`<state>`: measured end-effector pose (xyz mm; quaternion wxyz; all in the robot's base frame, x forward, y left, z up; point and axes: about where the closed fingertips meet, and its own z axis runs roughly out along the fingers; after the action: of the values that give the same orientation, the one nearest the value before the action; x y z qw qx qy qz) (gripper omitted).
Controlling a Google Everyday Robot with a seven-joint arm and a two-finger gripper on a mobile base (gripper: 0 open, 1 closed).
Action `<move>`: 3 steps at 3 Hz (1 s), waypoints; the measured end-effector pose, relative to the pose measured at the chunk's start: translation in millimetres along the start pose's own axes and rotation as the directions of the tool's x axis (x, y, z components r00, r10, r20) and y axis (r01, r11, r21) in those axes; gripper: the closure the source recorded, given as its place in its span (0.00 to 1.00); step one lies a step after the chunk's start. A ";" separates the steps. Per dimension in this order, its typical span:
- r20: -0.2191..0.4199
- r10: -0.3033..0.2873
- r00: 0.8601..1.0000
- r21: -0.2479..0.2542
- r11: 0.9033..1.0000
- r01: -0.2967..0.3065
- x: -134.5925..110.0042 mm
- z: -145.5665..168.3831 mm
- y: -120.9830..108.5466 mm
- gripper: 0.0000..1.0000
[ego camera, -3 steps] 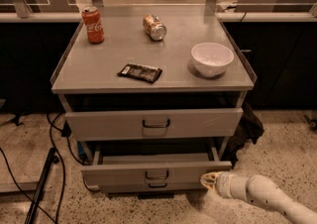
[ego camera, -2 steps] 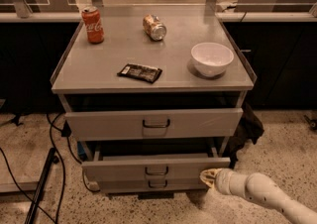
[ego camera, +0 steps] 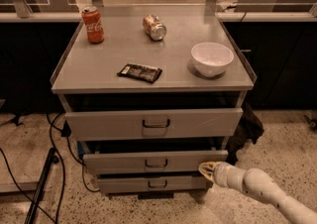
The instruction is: Close middle drawer
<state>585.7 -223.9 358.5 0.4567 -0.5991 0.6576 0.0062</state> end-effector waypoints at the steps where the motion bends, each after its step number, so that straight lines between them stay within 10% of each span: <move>1: 0.009 0.000 1.000 0.016 1.000 0.000 2.0 9.4 -9.2 1.00; 3: 0.000 0.002 1.000 -0.019 1.000 -0.002 -2.3 16.5 -10.6 1.00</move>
Offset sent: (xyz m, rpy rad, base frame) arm 0.0357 -0.0013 -0.0031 0.0246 -0.0445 -0.0172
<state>603.5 -215.9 356.1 0.4511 -0.6027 0.6581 0.0129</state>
